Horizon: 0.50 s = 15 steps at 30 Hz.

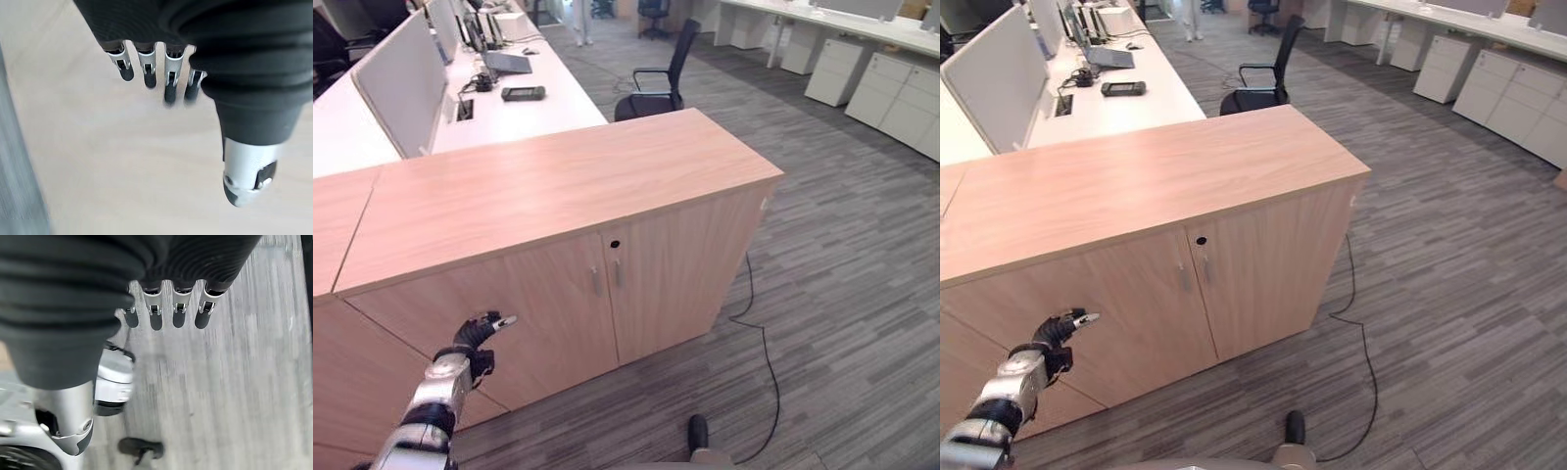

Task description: Put the empty folder in the office cabinet

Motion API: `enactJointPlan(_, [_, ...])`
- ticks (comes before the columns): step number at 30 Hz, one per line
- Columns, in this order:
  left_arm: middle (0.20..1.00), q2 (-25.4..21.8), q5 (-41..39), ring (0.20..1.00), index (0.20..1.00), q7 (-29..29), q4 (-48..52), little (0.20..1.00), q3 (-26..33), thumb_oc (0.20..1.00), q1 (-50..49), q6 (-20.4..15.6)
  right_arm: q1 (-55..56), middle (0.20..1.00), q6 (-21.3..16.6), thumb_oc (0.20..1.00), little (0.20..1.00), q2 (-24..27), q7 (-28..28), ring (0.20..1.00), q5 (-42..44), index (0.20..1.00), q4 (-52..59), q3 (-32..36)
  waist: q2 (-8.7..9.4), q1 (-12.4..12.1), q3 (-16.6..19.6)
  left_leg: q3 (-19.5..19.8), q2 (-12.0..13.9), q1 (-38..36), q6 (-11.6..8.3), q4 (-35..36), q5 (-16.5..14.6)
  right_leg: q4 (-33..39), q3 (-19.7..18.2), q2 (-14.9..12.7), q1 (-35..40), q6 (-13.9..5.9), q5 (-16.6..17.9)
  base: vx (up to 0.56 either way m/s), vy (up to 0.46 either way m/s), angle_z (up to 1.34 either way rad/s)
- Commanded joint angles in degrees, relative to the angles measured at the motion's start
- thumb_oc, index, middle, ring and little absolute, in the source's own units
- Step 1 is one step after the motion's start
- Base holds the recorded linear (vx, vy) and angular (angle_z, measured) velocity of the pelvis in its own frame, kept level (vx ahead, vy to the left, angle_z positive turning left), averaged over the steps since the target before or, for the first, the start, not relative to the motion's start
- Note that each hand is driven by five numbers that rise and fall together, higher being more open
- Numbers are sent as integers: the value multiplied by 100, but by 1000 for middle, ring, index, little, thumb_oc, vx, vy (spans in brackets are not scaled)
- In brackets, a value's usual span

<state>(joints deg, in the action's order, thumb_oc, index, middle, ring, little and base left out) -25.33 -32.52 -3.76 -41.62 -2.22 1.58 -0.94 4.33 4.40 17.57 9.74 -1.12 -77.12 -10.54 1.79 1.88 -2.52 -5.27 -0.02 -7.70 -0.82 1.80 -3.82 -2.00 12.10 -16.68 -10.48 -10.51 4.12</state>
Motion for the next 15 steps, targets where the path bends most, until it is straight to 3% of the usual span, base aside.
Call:
enactJointPlan(1, [1000,274,-471,1000,1000,-346,-358,1000,249,1000,343,-209,-222,1000,-57,1000,1000,195,22,1000,85,1000,-155,-68,-273,-66,-86,122,-430,438,467,-296,-288,-592,167,-32,366,85,150,-70,-48,-5])
enactJointPlan(5, [1000,593,-112,1000,1000,-329,-197,1000,105,1000,-155,-272,-135,1000,-67,1000,1000,54,30,1000,110,1000,-299,20,-157,-259,99,216,-476,546,449,-375,-291,-449,267,-70,738,73,56,10,-80,24])
enactJointPlan(6, [1000,745,-58,1000,1000,-363,-159,1000,50,1000,-469,-234,-136,1000,-42,1000,1000,-66,26,1000,87,1000,-394,-15,-85,-397,179,313,-470,558,422,-360,-282,-311,352,62,854,44,-37,57,-112,32])
enactJointPlan(9, [1000,879,47,1000,1000,-232,-244,1000,117,1000,-583,-346,-132,1000,-71,1000,1000,-212,-45,1000,216,1000,-435,2,-14,-480,183,500,-452,612,376,-355,-210,-211,329,233,876,94,-115,20,-154,27])
enactJointPlan(10, [1000,944,642,1000,1000,98,-391,1000,205,1000,-709,-577,-142,1000,-163,1000,1000,-421,-209,1000,486,1000,-400,-7,95,-603,176,684,-422,646,305,-310,-145,-13,367,404,942,139,-173,-4,-167,37])
enactJointPlan(15, [1000,927,1159,1000,1000,146,-1743,1000,22,1000,-645,-409,-257,1000,-261,1000,1000,-599,-361,1000,708,1000,-221,-328,164,-712,168,908,-307,782,158,-260,-41,414,544,742,1099,242,-241,-11,-117,41])
